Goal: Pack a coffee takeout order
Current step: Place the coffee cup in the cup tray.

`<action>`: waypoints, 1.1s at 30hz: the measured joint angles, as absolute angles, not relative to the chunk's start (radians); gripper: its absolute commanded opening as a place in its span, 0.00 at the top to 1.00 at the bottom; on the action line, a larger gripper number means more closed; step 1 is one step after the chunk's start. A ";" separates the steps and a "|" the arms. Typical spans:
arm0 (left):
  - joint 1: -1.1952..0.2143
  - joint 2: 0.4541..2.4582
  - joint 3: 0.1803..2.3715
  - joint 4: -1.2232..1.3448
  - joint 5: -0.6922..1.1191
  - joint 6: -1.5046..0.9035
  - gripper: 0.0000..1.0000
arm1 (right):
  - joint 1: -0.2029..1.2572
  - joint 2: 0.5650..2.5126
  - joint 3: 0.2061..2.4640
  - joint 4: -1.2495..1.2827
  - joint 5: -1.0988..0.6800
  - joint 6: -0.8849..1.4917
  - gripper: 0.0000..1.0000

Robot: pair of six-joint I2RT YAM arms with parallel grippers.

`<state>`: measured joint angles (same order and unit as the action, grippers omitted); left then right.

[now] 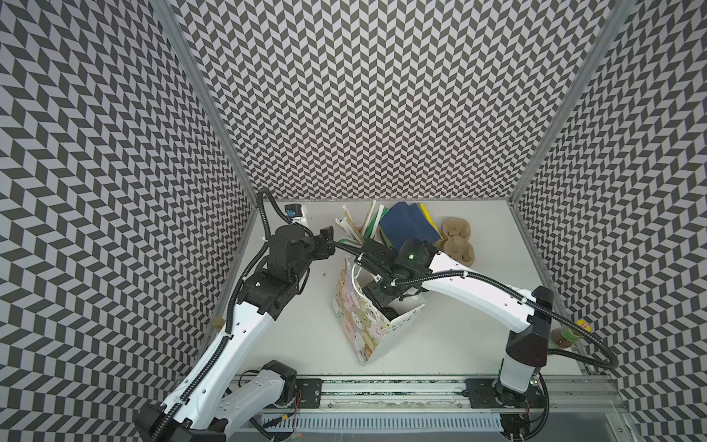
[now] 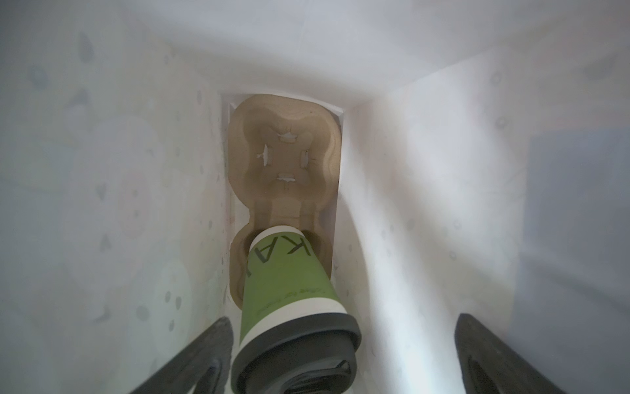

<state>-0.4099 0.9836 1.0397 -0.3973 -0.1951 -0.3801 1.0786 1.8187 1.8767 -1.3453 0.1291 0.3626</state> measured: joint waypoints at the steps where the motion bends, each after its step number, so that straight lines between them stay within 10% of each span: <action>1: -0.410 0.984 1.039 -0.397 -0.195 -0.380 0.24 | 1.084 1.819 1.877 -1.345 0.130 0.363 0.01; 33: -0.412 0.914 1.011 -0.394 -0.260 -0.410 0.24 | 1.221 1.824 2.100 -1.340 0.195 0.408 0.01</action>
<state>-0.4118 0.9142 1.0111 -0.3939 -0.2604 -0.4095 1.2209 1.8240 2.1002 -1.3396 0.1947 0.4076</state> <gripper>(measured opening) 0.757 0.992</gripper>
